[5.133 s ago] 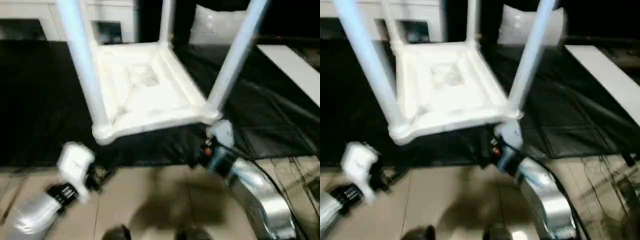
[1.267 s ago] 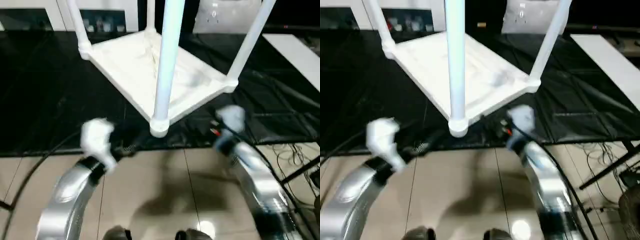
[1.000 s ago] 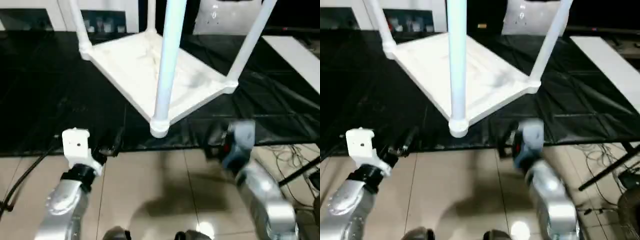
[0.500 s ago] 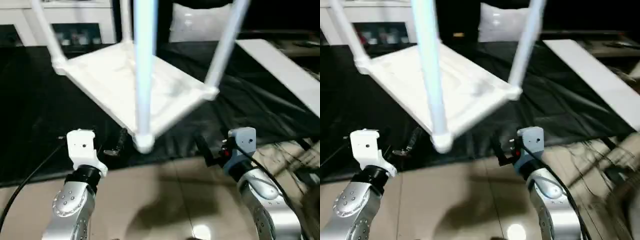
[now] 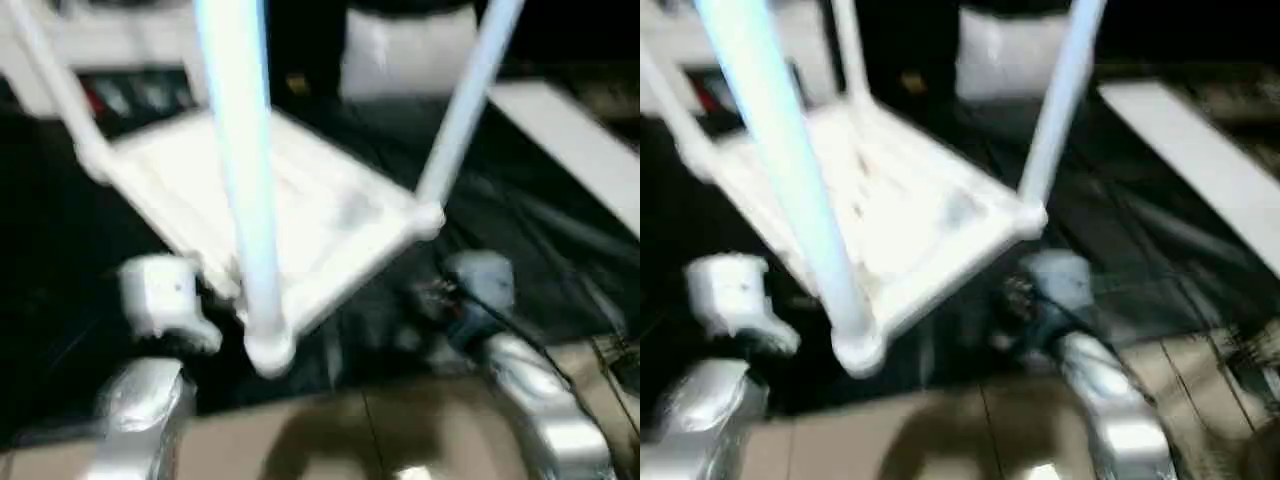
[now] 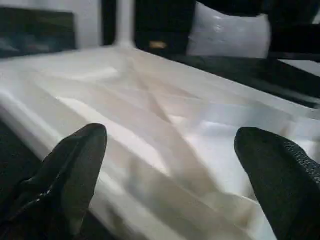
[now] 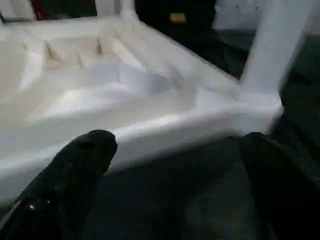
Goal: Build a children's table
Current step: Rotate table base
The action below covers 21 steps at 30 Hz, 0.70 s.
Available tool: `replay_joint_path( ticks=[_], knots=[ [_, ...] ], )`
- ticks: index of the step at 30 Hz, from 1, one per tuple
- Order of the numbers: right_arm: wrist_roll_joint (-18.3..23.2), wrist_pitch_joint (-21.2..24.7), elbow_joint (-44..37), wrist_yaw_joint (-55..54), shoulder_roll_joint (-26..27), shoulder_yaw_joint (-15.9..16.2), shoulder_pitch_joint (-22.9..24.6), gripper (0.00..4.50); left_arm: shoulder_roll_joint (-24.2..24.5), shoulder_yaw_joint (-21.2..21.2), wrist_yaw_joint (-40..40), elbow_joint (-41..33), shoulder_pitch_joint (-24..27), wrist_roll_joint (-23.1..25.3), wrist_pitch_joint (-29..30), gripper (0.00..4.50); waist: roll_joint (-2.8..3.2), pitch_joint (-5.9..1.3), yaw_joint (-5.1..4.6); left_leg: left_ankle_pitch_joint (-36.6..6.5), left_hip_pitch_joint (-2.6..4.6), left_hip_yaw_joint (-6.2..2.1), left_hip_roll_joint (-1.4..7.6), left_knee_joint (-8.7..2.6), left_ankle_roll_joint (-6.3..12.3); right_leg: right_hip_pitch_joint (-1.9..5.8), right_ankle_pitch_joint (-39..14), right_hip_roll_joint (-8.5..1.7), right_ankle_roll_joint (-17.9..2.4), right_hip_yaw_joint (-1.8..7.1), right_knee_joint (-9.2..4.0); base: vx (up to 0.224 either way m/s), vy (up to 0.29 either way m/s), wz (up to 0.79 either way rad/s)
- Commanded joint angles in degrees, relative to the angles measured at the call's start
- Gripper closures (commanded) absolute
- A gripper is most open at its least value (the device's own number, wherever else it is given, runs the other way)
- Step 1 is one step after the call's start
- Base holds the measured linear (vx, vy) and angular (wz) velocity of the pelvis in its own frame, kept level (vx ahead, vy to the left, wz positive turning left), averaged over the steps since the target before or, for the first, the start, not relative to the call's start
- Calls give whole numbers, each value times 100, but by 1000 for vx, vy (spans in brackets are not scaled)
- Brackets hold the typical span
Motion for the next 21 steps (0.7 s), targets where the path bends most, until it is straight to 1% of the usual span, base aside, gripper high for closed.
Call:
replay_joint_path(
  ticks=[1,2,3,4,5,6,7,8,9,10,11,12,13,14,15,16,17,18,19,20,21],
  knots=[
    [-37,-2,-21,36,43,175,-47,0,64,112,-17,33,80,-62,129,2,120,-141,72,1930,14,-192,418,-554,264,144,4710,-627,20,-131,-486,99,5,-29],
    [-59,-3,2,30,33,186,-65,0,70,161,-107,28,121,-215,98,2,313,-122,-137,2169,85,-726,930,-728,1277,31,3032,-179,234,-429,186,111,0,-18],
    [-57,-4,7,25,29,189,-69,0,69,179,-123,26,128,-256,92,2,327,-340,-104,4426,733,-1060,1391,-372,2103,-579,1492,-455,250,101,124,111,0,-18],
    [-55,-4,12,20,25,192,-73,0,67,194,-136,24,133,-289,87,2,373,-322,-84,5710,668,-1097,1287,-358,2012,-593,1501,-493,216,188,104,57,-9,-3],
    [-71,1,32,5,5,201,-97,0,54,302,-179,41,146,-422,65,2,332,-275,21,6278,458,-840,987,-497,1451,-490,1643,-381,270,190,-71,0,0,0],
    [-72,6,61,4,-12,197,-128,0,77,369,-220,66,154,-473,54,2,238,-206,77,4560,191,-485,671,-699,861,-316,1543,-271,152,103,-336,0,0,0],
    [-82,66,95,-6,-33,190,-168,0,118,426,-270,88,172,-507,42,2,217,-178,93,3163,137,-347,559,-656,671,-325,1346,-370,-41,138,-528,-55,9,3],
    [-110,85,154,-34,-31,165,-222,0,203,470,-364,98,194,-550,16,2,93,-112,75,864,33,-230,491,-654,326,-196,943,-792,-287,293,-773,-84,-41,-3],
    [-128,95,191,-54,-25,147,-256,0,263,487,-426,100,208,-567,1,2,86,-122,99,226,48,-206,533,-685,180,-128,699,-886,-408,311,-800,-84,-41,-3],
    [-182,158,323,-111,-30,124,-390,0,410,675,-660,110,224,-818,-5,2,90,-89,121,-692,150,-143,633,-789,-31,-209,8,-846,-641,301,-859,-111,-59,-1],
    [-204,205,412,-175,-10,95,-475,0,508,794,-807,124,236,-954,-21,2,96,-25,69,-1215,128,-100,659,-905,-207,-257,-813,-746,-831,267,-873,-114,-48,-1],
    [-211,221,442,-198,-2,84,-503,0,541,832,-855,129,241,-997,-28,2,128,13,26,-1871,140,-86,710,-971,-488,-349,-1541,-673,-869,244,-870,-114,-48,-1],
    [-247,263,571,-291,-12,74,-617,0,695,975,-1124,117,286,-1237,-35,2,120,34,-3,-2219,140,-91,722,-999,-622,-379,-1815,-652,-823,233,-880,-118,-18,-12],
    [-276,276,665,-350,-20,72,-688,0,788,1042,-1358,57,341,-1459,-11,2,127,61,-28,-2827,164,-115,714,-1030,-856,-436,-2278,-644,-701,216,-895,-102,6,-14],
    [-289,282,709,-371,-24,69,-718,0,838,1065,-1451,26,370,-1536,17,2,138,55,-31,-3085,195,-130,718,-1032,-961,-479,-2324,-651,-626,229,-907,-102,6,-14],
    [-344,299,869,-457,-41,55,-823,0,1016,1133,-1753,-81,470,-1760,105,2,132,54,-26,-3114,197,-140,722,-1036,-974,-488,-2262,-653,-611,237,-905,-66,16,-12],
    [-382,308,968,-512,-54,45,-886,0,1125,1170,-1922,-143,531,-1870,154,2,137,49,-19,-3127,184,-145,722,-1053,-992,-508,-2104,-649,-612,244,-882,-50,23,-13],
    [-412,296,1190,-560,-66,20,-1018,0,1357,1237,-2275,-265,677,-2102,302,2,145,-1,-26,-2849,130,-137,721,-1060,-974,-476,-1628,-635,-652,246,-816,-50,23,-13],
    [-426,279,1290,-533,-82,29,-1076,0,1455,1267,-2398,-292,730,-2178,330,2,157,-13,-28,-2708,109,-125,718,-1070,-955,-480,-1357,-614,-669,241,-789,0,0,0],
    [-461,221,1437,-479,-112,58,-1162,0,1597,1305,-2592,-313,793,-2332,414,2,153,-5,-35,-2589,97,-90,726,-1083,-909,-503,-1021,-583,-679,239,-768,0,0,0],
    [-473,205,1476,-463,-119,66,-1185,0,1635,1314,-2641,-315,807,-2375,435,2,145,-20,-21,-2486,121,-69,735,-1067,-871,-518,-863,-588,-695,251,-761,0,0,0]
  ],
)
